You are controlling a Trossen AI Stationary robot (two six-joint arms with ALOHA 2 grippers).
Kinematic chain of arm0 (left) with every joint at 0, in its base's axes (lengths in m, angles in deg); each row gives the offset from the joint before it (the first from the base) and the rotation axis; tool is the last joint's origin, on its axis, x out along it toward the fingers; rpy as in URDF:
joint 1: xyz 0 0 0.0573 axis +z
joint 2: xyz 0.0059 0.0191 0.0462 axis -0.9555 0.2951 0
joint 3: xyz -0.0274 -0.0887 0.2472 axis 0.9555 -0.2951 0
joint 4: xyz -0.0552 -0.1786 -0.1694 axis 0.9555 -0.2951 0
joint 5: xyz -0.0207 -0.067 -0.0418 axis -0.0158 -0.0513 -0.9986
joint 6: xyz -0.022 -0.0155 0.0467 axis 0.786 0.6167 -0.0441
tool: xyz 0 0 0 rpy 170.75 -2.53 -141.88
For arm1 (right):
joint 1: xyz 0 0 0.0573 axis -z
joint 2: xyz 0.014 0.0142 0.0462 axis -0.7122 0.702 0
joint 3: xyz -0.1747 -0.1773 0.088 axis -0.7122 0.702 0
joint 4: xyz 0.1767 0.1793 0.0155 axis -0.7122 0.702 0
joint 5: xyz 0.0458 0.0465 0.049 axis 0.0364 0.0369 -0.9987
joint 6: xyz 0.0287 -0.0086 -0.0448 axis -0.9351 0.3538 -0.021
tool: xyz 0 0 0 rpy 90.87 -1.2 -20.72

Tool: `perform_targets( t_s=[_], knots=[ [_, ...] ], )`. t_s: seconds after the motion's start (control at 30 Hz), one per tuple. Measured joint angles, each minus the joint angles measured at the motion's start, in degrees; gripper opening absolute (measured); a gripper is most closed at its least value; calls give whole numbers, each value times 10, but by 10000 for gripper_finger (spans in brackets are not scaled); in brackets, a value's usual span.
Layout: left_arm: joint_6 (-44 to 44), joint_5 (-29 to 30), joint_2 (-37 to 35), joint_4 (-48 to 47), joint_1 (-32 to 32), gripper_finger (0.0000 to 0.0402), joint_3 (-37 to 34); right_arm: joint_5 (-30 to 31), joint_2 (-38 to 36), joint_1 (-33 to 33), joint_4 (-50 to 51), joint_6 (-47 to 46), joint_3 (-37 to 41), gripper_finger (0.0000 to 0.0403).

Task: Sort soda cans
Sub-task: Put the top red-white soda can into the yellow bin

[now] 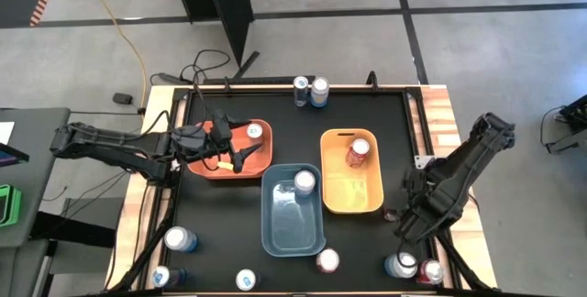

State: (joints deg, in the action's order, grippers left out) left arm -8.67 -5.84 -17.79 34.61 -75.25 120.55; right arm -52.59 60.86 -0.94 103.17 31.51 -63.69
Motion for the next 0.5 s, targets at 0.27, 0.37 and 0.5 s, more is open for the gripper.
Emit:
perform_targets(
  t_s=[0.27,0.37,0.5],
  knots=[
    [3,0,0,-9,0,366,0,-72,-26,3,-2,-42,86,397],
    [0,0,0,-9,0,366,0,-76,-38,3,-10,-62,107,396],
    [-1,0,0,-8,0,366,0,-74,-48,4,-34,-63,115,399]
  ],
)
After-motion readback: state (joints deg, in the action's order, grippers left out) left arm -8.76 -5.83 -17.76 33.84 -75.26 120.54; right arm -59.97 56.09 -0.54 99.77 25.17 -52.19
